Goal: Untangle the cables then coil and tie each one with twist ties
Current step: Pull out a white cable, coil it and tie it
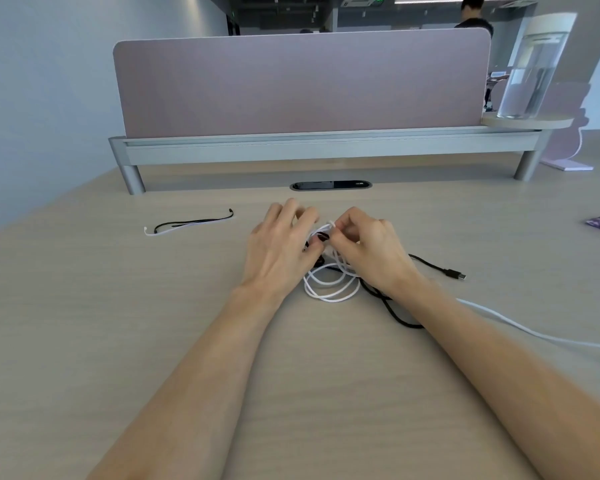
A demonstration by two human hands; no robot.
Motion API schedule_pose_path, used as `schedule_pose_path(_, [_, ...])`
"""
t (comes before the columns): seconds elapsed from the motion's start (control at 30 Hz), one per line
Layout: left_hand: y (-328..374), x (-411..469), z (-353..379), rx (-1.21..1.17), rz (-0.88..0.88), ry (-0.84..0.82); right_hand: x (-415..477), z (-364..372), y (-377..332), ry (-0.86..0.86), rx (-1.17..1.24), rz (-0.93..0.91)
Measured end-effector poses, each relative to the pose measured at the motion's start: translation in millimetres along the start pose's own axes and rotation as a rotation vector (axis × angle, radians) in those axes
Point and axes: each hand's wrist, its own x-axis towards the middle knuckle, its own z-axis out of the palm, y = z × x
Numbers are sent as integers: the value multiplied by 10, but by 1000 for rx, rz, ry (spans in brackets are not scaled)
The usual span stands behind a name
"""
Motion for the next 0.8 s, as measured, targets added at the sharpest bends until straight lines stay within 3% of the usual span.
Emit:
schedule_pose_path(0.07, [1, -7, -6, 75, 102, 43, 14, -5, -19, 55, 85, 98])
schedule_pose_path(0.3, [23, -9, -36, 140, 136, 39, 60, -5, -90, 40, 422, 452])
schedule_pose_path(0.53, [16, -17, -27, 98, 160, -21, 84, -74, -58, 75, 652, 607])
schedule_pose_path(0.63, [-9, -15, 6, 35, 37, -103, 88, -99, -5, 79, 655, 591])
schedule_pose_path(0.73, [-50, -8, 12, -195, -294, -222, 84, -77, 3, 70, 646, 539])
schedule_pose_path(0.8, [-60, 4, 8, -292, -439, -202, 95, -53, 2, 65, 617, 506])
